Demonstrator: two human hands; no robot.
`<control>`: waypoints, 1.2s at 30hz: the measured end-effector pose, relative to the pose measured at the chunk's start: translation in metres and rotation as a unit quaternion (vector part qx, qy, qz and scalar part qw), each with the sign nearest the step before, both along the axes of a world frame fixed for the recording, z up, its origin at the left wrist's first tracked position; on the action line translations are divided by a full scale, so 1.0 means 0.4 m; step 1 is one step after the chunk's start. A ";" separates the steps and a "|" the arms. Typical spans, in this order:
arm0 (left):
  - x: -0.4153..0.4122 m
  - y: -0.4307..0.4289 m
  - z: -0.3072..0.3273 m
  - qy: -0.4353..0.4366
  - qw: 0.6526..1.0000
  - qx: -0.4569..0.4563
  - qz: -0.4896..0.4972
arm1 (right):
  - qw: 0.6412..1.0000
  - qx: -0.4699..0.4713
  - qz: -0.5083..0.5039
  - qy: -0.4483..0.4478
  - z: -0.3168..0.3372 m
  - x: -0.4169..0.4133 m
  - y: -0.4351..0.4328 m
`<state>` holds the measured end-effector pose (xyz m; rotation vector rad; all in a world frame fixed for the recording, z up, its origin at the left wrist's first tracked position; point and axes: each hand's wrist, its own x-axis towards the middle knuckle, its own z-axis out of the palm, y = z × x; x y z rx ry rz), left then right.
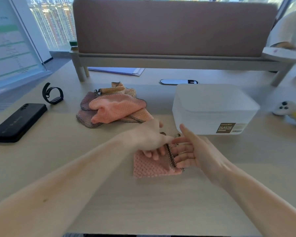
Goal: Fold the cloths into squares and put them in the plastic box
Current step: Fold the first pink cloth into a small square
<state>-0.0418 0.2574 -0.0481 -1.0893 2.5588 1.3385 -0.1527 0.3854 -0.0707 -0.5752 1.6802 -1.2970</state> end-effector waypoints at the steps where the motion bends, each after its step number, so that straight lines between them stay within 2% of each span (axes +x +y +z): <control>1: 0.003 0.005 -0.011 0.007 1.000 0.009 0.005 | 1.000 0.005 0.009 0.013 -0.003 -0.006 0.004; 4: 0.042 -0.009 -0.024 0.094 0.994 0.016 0.043 | 0.995 0.024 0.048 0.078 -0.011 -0.017 0.008; 7: 0.108 -0.045 -0.040 0.170 0.978 -0.097 0.073 | 0.980 0.053 0.071 0.180 -0.021 -0.019 -0.005; 9: 0.141 -0.056 -0.057 0.165 0.964 -0.201 0.061 | 0.970 0.043 0.073 0.226 -0.031 -0.018 -0.016; 11: 0.156 -0.053 -0.073 0.156 0.953 -0.259 0.029 | 0.966 0.011 0.060 0.250 -0.034 -0.019 -0.020; 14: 0.151 -0.039 -0.082 0.169 0.938 -0.301 0.022 | 0.966 -0.027 0.031 0.254 -0.035 -0.031 -0.013; 19: 0.133 -0.015 -0.113 0.131 0.931 -0.341 -0.016 | 0.953 0.003 0.020 0.302 -0.072 -0.040 -0.003; 22: 0.142 0.002 -0.123 0.117 0.919 -0.375 -0.020 | 0.922 0.029 0.017 0.387 -0.072 -0.036 0.005; 25: 0.161 0.048 -0.133 0.097 0.908 -0.403 -0.057 | 0.852 0.017 0.030 0.522 -0.057 -0.015 0.016; 27: 0.162 0.072 -0.157 0.037 0.910 -0.398 -0.105 | 0.805 -0.024 0.071 0.589 -0.047 0.017 0.011; 29: 0.151 0.069 -0.190 -0.006 0.911 -0.389 -0.136 | 0.773 -0.041 0.144 0.616 -0.051 0.054 -0.006; 32: 0.112 0.047 -0.209 0.010 0.909 -0.390 -0.149 | 0.766 0.016 0.213 0.606 -0.090 0.068 -0.030; 36: 0.080 0.032 -0.199 -0.003 0.913 -0.384 -0.136 | 0.766 0.044 0.218 0.603 -0.120 0.026 -0.051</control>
